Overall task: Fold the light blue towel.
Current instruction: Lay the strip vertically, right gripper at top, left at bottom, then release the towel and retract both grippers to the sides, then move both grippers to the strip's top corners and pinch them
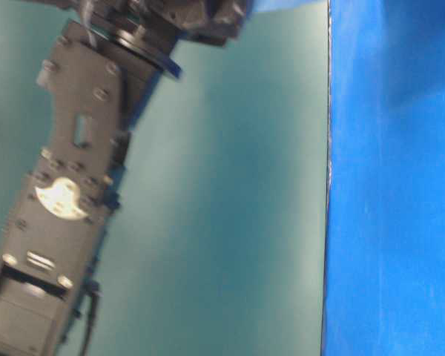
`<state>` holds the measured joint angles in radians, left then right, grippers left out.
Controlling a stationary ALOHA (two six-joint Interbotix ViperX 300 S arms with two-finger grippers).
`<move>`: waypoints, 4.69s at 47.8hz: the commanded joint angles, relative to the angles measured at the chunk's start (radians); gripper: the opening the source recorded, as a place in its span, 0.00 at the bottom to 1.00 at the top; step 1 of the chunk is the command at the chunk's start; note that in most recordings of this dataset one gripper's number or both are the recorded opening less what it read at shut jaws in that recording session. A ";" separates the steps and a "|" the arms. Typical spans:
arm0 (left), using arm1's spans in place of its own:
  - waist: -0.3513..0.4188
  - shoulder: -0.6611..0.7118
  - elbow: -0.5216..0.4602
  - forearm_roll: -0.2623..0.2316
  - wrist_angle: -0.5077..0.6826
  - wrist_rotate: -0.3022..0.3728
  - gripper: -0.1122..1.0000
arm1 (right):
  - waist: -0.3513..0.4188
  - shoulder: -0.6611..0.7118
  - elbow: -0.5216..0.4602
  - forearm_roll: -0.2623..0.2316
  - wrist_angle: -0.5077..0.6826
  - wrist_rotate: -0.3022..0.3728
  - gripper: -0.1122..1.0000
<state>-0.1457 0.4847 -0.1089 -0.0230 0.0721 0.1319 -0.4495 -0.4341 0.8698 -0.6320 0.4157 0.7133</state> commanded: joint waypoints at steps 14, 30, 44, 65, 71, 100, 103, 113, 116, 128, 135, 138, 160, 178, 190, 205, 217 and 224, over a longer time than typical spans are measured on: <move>-0.061 -0.210 0.428 -0.012 -0.201 -0.198 0.13 | -0.049 0.313 -0.152 -0.014 -0.276 0.002 0.11; -0.078 -0.282 0.632 -0.012 -0.293 -0.285 0.13 | -0.023 0.480 -0.299 -0.014 -0.311 0.000 0.11; -0.066 -0.264 0.621 -0.011 -0.301 -0.282 0.13 | -0.002 0.486 -0.304 -0.028 -0.314 -0.020 0.11; -0.055 -0.252 0.597 -0.011 -0.293 -0.287 0.44 | 0.018 0.491 -0.308 -0.021 -0.308 -0.026 0.13; -0.051 -0.255 0.584 -0.011 -0.288 -0.279 0.77 | 0.034 0.491 -0.305 -0.028 -0.307 -0.038 0.44; 0.043 -0.595 0.667 -0.003 -0.067 -0.192 0.77 | 0.121 0.103 -0.109 -0.028 -0.209 -0.038 0.64; 0.072 -0.634 0.703 -0.005 -0.097 -0.173 0.77 | 0.140 0.031 -0.063 -0.028 -0.225 -0.038 0.63; 0.163 -0.772 0.862 -0.005 -0.272 -0.130 0.77 | 0.187 -0.222 0.078 -0.026 -0.290 -0.034 0.64; 0.178 -0.810 0.907 -0.003 -0.314 -0.124 0.77 | 0.196 -0.290 0.117 -0.026 -0.305 -0.034 0.64; 0.204 -0.891 1.057 -0.005 -0.433 -0.123 0.77 | 0.201 -0.411 0.264 -0.018 -0.385 -0.023 0.64; 0.207 -0.879 1.100 -0.006 -0.491 -0.126 0.77 | 0.201 -0.400 0.313 -0.006 -0.469 -0.020 0.64; 0.210 -0.870 1.098 -0.006 -0.495 -0.126 0.77 | 0.201 -0.390 0.311 -0.005 -0.482 -0.020 0.64; 0.242 -0.802 1.035 -0.006 -0.494 -0.124 0.76 | 0.156 -0.333 0.270 0.006 -0.448 -0.020 0.64; 0.408 -0.500 0.810 -0.006 -0.416 -0.086 0.76 | -0.057 0.006 0.143 -0.008 -0.380 -0.031 0.64; 0.491 -0.314 0.715 -0.006 -0.417 -0.087 0.76 | -0.095 0.272 0.012 -0.044 -0.380 -0.034 0.64; 0.523 -0.130 0.615 -0.006 -0.420 -0.087 0.76 | -0.100 0.469 -0.058 -0.046 -0.417 -0.034 0.64; 0.534 -0.086 0.606 -0.006 -0.414 -0.100 0.71 | -0.117 0.545 -0.081 -0.044 -0.419 -0.032 0.63; 0.534 -0.086 0.614 -0.006 -0.414 -0.103 0.51 | -0.120 0.554 -0.091 -0.046 -0.419 -0.032 0.58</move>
<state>0.3835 0.4142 0.5108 -0.0291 -0.3390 0.0307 -0.5645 0.1258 0.7900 -0.6765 -0.0046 0.6826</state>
